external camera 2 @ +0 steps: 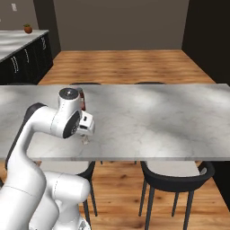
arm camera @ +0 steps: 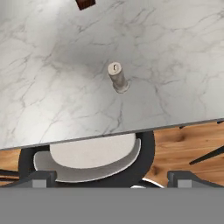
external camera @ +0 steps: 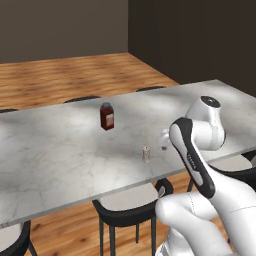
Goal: Pick the jar and candle from the dining table and place them in the open cabinet. Close the cabinet after placing the objects.
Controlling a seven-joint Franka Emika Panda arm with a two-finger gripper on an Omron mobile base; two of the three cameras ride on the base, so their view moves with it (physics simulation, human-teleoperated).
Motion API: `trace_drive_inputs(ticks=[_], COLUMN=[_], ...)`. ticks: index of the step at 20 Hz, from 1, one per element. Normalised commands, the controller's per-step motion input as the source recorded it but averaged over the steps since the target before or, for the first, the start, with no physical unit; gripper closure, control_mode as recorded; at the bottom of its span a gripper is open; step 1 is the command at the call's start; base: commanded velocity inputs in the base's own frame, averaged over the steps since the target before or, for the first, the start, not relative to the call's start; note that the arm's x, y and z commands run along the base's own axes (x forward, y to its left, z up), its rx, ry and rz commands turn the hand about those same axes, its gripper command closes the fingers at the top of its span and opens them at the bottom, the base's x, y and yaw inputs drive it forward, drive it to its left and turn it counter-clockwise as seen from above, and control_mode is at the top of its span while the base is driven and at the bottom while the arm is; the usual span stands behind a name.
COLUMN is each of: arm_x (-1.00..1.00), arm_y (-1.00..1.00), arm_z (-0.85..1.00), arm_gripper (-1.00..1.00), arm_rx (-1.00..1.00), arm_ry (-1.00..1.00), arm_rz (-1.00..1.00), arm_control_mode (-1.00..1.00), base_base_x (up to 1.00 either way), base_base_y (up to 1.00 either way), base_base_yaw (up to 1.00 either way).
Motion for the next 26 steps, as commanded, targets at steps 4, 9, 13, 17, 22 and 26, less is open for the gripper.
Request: trace_drive_inputs(ticks=[4, 9, 13, 17, 22, 26], arm_x=[0.37, 0.03, -0.02, -0.17, -0.24, -0.01], arm_y=[-0.14, -0.03, 0.0, 0.0, 0.01, 0.36], arm_z=[0.0, 0.14, 0.08, 0.0, -0.03, -0.25], arm_gripper=[-1.0, -1.0, -1.0, -1.0, -1.0, -1.0], arm_rx=[0.0, 0.0, 0.0, 0.0, -0.02, -0.12], arm_ry=[0.0, 0.0, 0.0, 0.0, 0.0, -0.04], arm_rz=[-0.04, -0.04, -0.06, -0.09, -0.06, 0.0], arm_control_mode=[-1.0, -1.0, -1.0, -1.0, -1.0, -1.0], base_base_x=[0.0, 0.0, 0.0, 0.0, 0.0, 0.0], base_base_y=[0.0, 0.0, 0.0, 0.0, 0.0, 0.0], base_base_yaw=[0.0, 0.0, 0.0, 0.0, 0.0, 0.0])
